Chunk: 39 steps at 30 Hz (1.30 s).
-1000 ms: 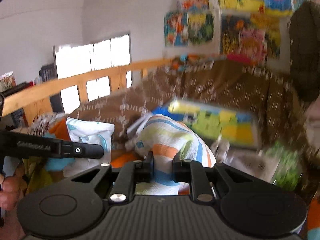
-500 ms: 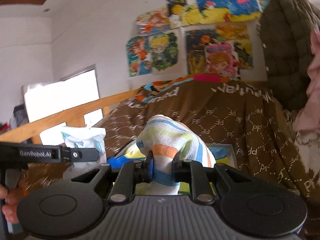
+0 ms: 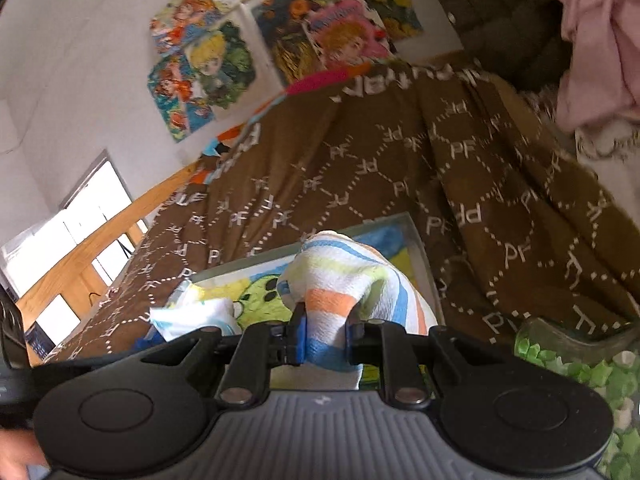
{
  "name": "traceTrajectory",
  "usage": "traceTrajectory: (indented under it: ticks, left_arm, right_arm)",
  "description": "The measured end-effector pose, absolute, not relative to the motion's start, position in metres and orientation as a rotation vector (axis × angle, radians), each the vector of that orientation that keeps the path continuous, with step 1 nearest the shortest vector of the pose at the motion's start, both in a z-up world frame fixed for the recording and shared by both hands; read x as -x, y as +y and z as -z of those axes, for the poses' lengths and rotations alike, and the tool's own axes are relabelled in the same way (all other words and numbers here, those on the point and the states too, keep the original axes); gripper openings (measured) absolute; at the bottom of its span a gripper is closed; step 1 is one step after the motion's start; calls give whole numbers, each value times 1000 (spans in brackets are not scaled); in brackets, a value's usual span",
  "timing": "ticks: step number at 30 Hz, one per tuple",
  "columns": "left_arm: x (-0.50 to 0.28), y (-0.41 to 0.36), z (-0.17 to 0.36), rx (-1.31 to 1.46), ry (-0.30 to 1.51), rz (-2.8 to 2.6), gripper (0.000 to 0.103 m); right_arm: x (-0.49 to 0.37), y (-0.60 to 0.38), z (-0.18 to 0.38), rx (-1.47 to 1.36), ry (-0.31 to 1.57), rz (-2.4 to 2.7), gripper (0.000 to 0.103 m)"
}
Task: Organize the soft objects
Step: 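Lift and carry the striped cloth and printed packet over the frog tray with both tools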
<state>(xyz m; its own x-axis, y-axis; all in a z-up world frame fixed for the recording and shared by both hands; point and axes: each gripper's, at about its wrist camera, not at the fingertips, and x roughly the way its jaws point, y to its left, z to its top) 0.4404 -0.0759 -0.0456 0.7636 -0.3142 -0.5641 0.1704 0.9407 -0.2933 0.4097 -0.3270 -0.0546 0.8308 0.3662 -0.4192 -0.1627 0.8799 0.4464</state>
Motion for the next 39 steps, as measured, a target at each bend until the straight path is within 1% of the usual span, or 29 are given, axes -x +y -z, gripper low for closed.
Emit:
traceTrajectory:
  ticks: [3,6,7,9,10,12,14,16,17,19,21,23,25,27,28,31,36,39]
  left_arm:
    - [-455,-80,59,250,704,260,39]
    - [-460,-81,68,263,741,263,39]
    - [-461,-81,70,262,752,263,39]
    - [-463,-83,73,257,771,264,41]
    - [-463,-83,75,255,779,263,42]
    - [-463,-83,76,252,790,257,44]
    - [-462,-82,74,257,788,250,51]
    - [-459,-81,71,258,780,232,62]
    - [-457,-80,69,260,775,226,64]
    - [-452,-78,64,264,765,218,73]
    - [-447,-77,58,258,755,207,76]
    - [-441,-76,52,248,748,200,80]
    - [-433,-75,45,238,731,184,86]
    - [-426,-73,37,235,711,174,87]
    - [-421,-72,32,238,702,171,91]
    - [-409,-68,19,247,671,153,99]
    - [-379,-63,-4,241,596,125,102]
    - [-357,-59,-19,252,533,135,102]
  right_arm:
    - [-423,-328,61,-421,552,-281,21]
    - [-431,-327,65,-420,581,-262,26]
    - [-433,-326,66,-417,591,-260,31]
    - [-434,-324,67,-411,601,-256,36]
    - [-434,-323,66,-403,599,-255,45]
    - [-432,-321,63,-384,599,-259,56]
    - [-430,-320,60,-372,596,-267,60]
    - [-428,-320,57,-367,596,-270,68]
    - [-427,-320,56,-366,593,-274,70]
    - [-424,-321,53,-363,587,-277,78]
    - [-420,-322,48,-360,573,-279,84]
    - [-414,-324,43,-358,556,-280,86]
    - [-408,-327,37,-358,538,-282,93]
    - [-399,-329,31,-350,511,-283,98]
    - [-393,-330,28,-341,492,-284,101]
    - [-378,-333,16,-320,445,-293,103]
    - [-352,-334,-4,-296,380,-308,103]
    - [-333,-332,-13,-273,336,-312,103]
